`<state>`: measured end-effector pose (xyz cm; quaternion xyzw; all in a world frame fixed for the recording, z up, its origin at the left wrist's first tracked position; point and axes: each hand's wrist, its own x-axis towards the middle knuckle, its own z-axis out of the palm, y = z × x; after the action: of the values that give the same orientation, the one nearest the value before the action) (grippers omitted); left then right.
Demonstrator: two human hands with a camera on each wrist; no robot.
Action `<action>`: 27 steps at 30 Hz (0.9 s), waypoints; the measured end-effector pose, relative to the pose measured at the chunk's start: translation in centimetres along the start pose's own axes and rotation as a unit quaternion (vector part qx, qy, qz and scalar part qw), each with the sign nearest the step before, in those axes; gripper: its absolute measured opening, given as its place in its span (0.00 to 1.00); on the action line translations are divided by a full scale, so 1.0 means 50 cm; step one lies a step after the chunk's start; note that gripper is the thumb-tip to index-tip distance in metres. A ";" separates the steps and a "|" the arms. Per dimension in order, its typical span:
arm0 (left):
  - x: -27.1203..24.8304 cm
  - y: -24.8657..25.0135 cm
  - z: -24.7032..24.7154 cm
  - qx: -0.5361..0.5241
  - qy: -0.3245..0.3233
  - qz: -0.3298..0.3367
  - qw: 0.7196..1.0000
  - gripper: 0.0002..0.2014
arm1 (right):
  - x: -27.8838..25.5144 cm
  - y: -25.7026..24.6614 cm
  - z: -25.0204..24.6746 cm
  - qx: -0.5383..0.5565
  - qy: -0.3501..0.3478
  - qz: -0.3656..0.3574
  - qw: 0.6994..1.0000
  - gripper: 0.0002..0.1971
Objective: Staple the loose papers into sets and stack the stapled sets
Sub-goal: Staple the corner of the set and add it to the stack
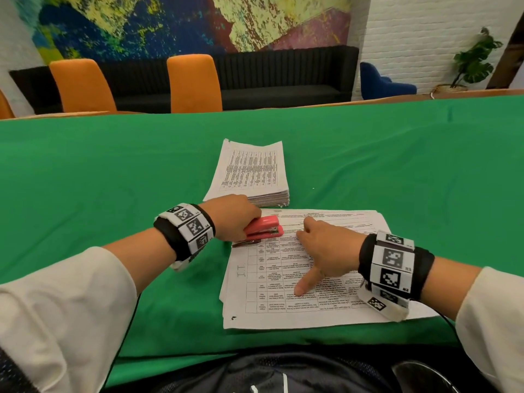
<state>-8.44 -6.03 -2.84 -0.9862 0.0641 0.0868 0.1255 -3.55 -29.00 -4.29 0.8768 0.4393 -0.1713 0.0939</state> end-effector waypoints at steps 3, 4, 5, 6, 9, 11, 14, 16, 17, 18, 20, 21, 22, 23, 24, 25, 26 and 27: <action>-0.019 -0.009 0.004 -0.010 0.003 -0.025 1.000 0.07 | -0.001 -0.001 -0.004 0.001 -0.002 -0.002 1.000 0.57; -0.022 -0.010 0.004 -0.018 0.001 -0.035 0.999 0.08 | -0.001 -0.001 -0.004 0.002 -0.001 -0.004 1.000 0.56; -0.024 -0.011 0.002 -0.028 -0.003 -0.043 0.999 0.09 | 0.000 -0.001 -0.005 0.004 -0.001 -0.005 1.000 0.56; -0.025 -0.013 0.000 -0.038 -0.011 -0.051 0.998 0.10 | 0.000 -0.001 -0.005 0.006 0.000 -0.007 1.000 0.56; -0.030 -0.031 -0.006 -0.084 -0.043 -0.082 0.992 0.13 | 0.000 0.007 -0.006 0.012 0.000 -0.014 1.000 0.55; -0.040 -0.045 -0.010 -0.126 -0.060 -0.101 0.985 0.14 | 0.000 0.015 -0.007 0.021 0.000 -0.016 1.000 0.55; -0.062 -0.048 -0.017 -0.205 -0.060 -0.129 0.968 0.14 | 0.000 0.029 -0.011 0.037 -0.005 -0.014 0.999 0.54; -0.075 -0.046 -0.022 -0.245 -0.050 -0.144 0.957 0.15 | 0.002 0.032 -0.019 0.073 -0.001 -0.009 0.997 0.49; -0.080 -0.043 -0.024 -0.265 -0.039 -0.149 0.952 0.16 | 0.003 0.029 -0.023 0.099 0.013 -0.007 0.995 0.45; -0.086 -0.040 -0.029 -0.288 -0.023 -0.154 0.945 0.17 | 0.006 0.025 -0.028 0.130 0.036 -0.009 0.991 0.43; -0.094 -0.031 -0.040 -0.349 0.014 -0.159 0.923 0.18 | 0.016 0.013 -0.035 0.242 0.074 -0.013 0.967 0.38; -0.097 -0.023 -0.047 -0.387 0.031 -0.159 0.908 0.19 | 0.022 0.004 -0.038 0.344 0.070 -0.014 0.936 0.33; -0.099 -0.014 -0.054 -0.424 0.047 -0.159 0.890 0.19 | 0.028 -0.008 -0.042 0.470 0.046 -0.016 0.882 0.27; -0.100 -0.004 -0.059 -0.458 0.064 -0.159 0.872 0.21 | 0.033 -0.022 -0.046 0.597 0.011 -0.022 0.802 0.23; -0.099 0.006 -0.064 -0.487 0.081 -0.159 0.855 0.23 | 0.035 -0.036 -0.050 0.698 -0.017 -0.030 0.715 0.20; -0.098 0.016 -0.066 -0.510 0.098 -0.160 0.840 0.24 | 0.038 -0.050 -0.054 0.760 -0.025 -0.033 0.648 0.18; -0.097 0.025 -0.067 -0.528 0.115 -0.160 0.826 0.25 | 0.041 -0.062 -0.058 0.788 -0.011 -0.031 0.615 0.16; -0.095 0.033 -0.066 -0.544 0.132 -0.162 0.813 0.26 | 0.045 -0.073 -0.059 0.795 0.014 -0.025 0.606 0.14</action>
<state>-12.84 -7.98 0.80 -0.8916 -0.1381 -0.0454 -0.4290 -4.59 -24.21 -2.48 0.5974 0.1539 -0.4429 -0.6507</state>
